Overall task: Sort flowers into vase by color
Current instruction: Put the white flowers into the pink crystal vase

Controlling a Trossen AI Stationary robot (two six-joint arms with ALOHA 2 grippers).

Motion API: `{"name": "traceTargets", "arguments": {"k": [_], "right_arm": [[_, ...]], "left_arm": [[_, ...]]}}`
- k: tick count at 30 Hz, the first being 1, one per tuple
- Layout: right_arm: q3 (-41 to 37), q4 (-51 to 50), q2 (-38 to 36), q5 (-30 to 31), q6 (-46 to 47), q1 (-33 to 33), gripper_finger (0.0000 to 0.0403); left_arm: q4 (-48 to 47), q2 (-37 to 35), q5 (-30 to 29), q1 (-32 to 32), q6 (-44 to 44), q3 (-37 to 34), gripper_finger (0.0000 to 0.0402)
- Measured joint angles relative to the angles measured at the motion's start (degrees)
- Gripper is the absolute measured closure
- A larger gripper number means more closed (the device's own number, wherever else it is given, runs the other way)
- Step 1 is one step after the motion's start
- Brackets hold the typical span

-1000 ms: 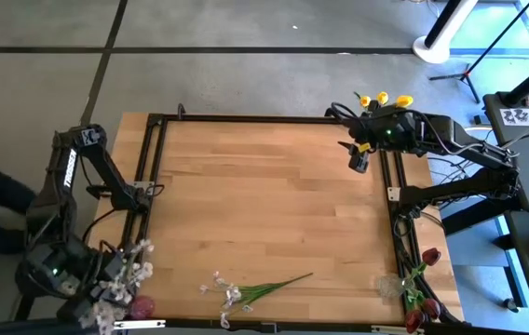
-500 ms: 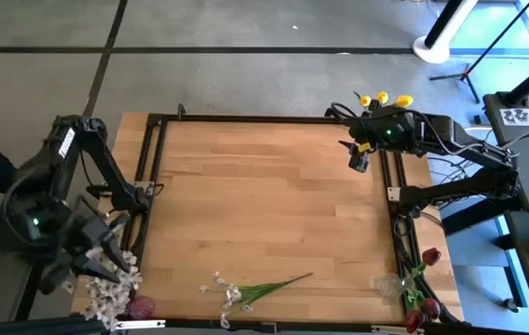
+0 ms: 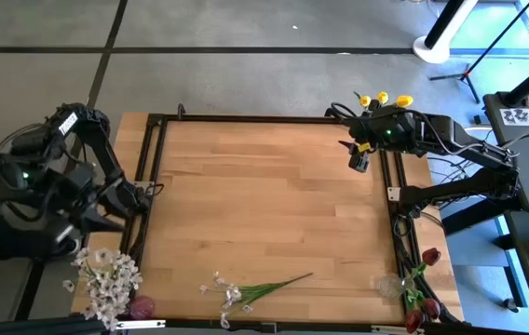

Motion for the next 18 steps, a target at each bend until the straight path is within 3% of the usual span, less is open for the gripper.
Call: {"name": "traceTargets", "arguments": {"k": [3, 9, 18], "right_arm": [[0.0, 0.0, 0.0, 0.0, 0.0, 0.0, 0.0168], [0.0, 0.0, 0.0, -0.5, 0.0, 0.0, 0.0168], [0.0, 0.0, 0.0, -1.0, 0.7, 0.0, 0.0168]], "left_arm": [[0.0, 0.2, -3.9, 0.0, 3.2, 0.0, 0.0294], [-0.4, 0.7, -6.3, 0.0, 4.6, 0.0, 0.0294], [-1.9, 0.8, -5.9, 0.0, 5.8, 0.0, 0.0294]]}}
